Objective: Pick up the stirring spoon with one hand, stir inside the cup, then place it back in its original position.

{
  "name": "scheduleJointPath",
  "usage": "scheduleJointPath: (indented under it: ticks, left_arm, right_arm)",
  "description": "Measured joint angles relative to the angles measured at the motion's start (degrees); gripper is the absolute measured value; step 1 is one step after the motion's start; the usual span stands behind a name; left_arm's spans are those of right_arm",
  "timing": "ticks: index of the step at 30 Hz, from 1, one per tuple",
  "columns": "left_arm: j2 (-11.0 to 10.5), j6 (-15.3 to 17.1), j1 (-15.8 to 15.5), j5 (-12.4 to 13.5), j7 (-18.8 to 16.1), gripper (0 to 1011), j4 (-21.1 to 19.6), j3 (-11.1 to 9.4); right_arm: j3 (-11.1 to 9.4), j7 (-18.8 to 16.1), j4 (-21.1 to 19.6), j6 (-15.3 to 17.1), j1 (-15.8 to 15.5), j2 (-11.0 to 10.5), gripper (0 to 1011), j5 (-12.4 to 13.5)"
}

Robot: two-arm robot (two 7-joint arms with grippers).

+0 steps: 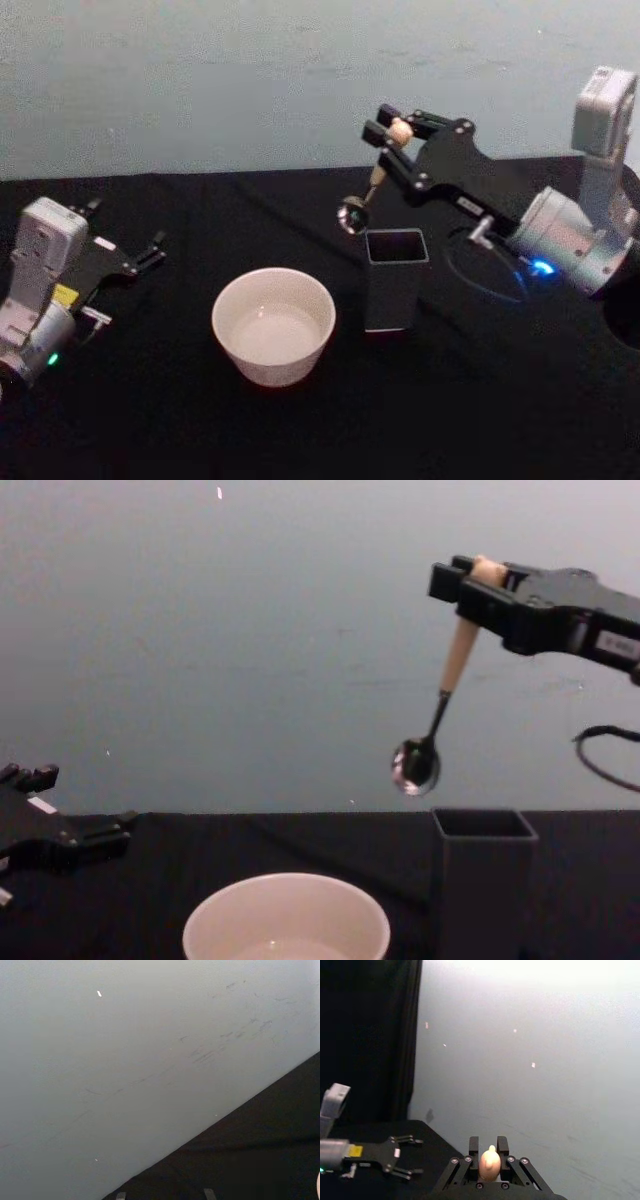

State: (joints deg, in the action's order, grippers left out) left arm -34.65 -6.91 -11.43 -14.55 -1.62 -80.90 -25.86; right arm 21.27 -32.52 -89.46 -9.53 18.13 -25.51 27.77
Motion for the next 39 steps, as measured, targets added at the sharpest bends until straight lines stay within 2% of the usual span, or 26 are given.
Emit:
scheduleJointPath:
  ticks: [10,19,32,39]
  left_arm:
    - [0.0,0.0,0.0,0.0,0.0,1001,0.0,0.0]
    - [0.0,0.0,0.0,0.0,0.0,1001,0.0,0.0]
    - [0.0,0.0,0.0,0.0,0.0,1001,0.0,0.0]
    - [0.0,0.0,0.0,0.0,0.0,1001,0.0,0.0]
  right_arm:
    - [-2.6,1.7,-2.7,2.6,-2.3,-2.9,214,1.2]
    - [-3.7,1.8,-4.5,4.6,-4.0,-4.9,215,2.6]
    - [-2.6,2.7,-4.0,6.4,-4.4,-5.1,215,2.3]
    - [-1.6,3.3,-3.4,8.8,-4.4,-4.6,214,2.5]
